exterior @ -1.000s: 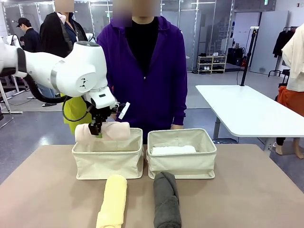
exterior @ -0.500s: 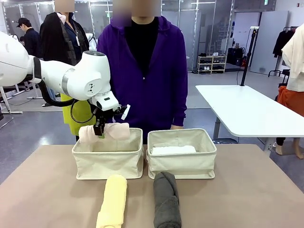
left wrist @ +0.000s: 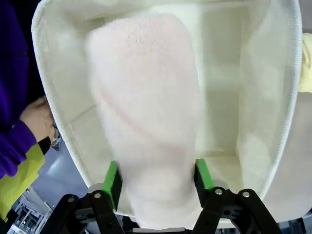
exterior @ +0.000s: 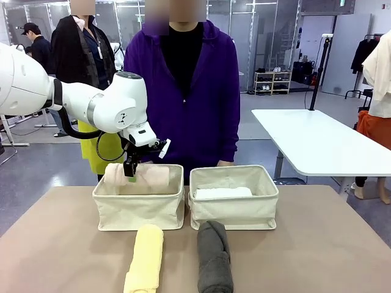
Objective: Divide the towels into two baskets.
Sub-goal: Pick up one hotel-folded towel from the bottom of the table and place it in the Fabric basket indicated by the person.
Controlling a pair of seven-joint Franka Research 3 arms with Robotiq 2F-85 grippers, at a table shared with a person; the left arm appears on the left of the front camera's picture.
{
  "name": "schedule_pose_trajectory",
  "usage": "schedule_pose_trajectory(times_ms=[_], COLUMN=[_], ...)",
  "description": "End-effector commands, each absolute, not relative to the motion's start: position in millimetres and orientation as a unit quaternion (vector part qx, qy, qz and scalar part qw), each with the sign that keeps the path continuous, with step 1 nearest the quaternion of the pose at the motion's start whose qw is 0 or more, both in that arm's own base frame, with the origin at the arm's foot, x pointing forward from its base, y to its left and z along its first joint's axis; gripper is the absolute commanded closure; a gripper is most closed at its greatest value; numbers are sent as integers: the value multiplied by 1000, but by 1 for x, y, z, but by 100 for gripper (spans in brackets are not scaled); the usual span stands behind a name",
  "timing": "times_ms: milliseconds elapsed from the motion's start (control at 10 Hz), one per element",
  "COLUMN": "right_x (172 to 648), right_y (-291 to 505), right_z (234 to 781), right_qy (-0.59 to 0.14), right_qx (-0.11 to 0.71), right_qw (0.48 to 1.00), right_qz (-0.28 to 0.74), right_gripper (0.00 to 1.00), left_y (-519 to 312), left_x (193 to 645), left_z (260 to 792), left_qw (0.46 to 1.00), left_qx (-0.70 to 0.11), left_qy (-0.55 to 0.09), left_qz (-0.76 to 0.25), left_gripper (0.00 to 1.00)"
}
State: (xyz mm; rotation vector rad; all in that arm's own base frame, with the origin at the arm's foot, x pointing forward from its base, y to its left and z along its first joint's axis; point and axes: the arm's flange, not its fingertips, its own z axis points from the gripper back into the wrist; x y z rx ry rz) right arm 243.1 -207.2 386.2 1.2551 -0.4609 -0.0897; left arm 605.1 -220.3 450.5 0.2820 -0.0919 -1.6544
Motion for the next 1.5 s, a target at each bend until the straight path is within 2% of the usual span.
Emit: schedule_pose_trajectory(times_ms=[0, 300, 400, 1400], right_x=[240, 240, 240, 240], right_y=[-208, -208, -208, -208], right_z=[389, 389, 389, 389], right_qy=[-213, -213, -213, -213], right_qx=[580, 580, 580, 580], right_qw=[786, 786, 786, 786], right_qz=[-36, -36, -36, -36], right_gripper=[0, 0, 0, 0], left_y=[-222, -215, -225, -225], left_x=[607, 592, 604, 604], left_z=[455, 465, 455, 455], left_qw=[665, 672, 664, 664], left_qx=[130, 128, 125, 125], left_qy=[-52, -56, -46, -46], left_qz=[-734, -728, -735, -735], left_gripper=[0, 0, 0, 0])
